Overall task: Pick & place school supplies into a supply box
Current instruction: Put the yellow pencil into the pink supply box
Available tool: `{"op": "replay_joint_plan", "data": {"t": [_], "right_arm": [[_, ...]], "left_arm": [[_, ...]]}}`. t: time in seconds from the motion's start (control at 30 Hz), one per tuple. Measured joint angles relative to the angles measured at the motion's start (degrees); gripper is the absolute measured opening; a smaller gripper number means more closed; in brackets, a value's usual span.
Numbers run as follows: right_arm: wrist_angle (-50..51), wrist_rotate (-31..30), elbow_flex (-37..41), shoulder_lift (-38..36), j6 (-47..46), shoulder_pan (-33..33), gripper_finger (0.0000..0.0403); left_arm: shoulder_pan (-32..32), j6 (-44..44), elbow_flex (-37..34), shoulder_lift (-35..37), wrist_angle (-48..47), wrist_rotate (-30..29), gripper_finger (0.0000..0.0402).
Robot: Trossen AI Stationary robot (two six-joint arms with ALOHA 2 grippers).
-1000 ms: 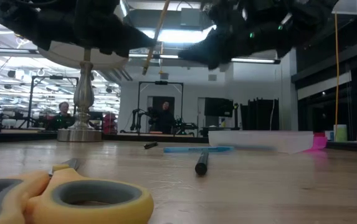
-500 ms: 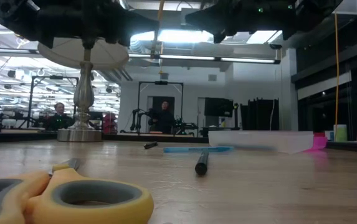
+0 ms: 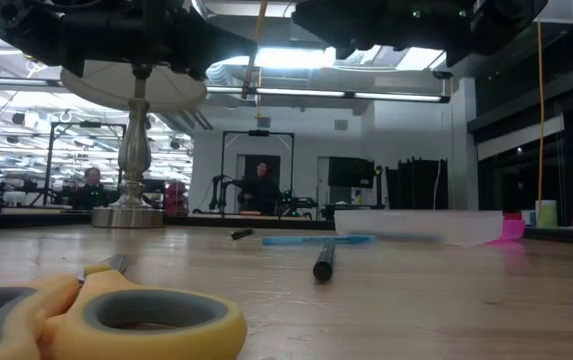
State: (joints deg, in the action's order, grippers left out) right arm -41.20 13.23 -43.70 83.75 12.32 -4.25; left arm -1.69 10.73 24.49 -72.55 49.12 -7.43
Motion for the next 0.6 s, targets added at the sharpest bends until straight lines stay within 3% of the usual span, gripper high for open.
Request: {"op": "replay_joint_plan", "data": {"t": [0.3, 0.6], "right_arm": [[-4.5, -0.04, -1.25, 4.31, -0.04, -0.02, 0.0155], [-4.28, -0.04, -5.86, 8.68, -0.04, -0.11, 0.0161]], "left_arm": [[-0.02, -0.04, 0.0, 0.0, 0.0, -1.27, 0.0015], [-0.02, 0.07, 0.0, 0.0, 0.26, -3.53, 0.0015]]}}
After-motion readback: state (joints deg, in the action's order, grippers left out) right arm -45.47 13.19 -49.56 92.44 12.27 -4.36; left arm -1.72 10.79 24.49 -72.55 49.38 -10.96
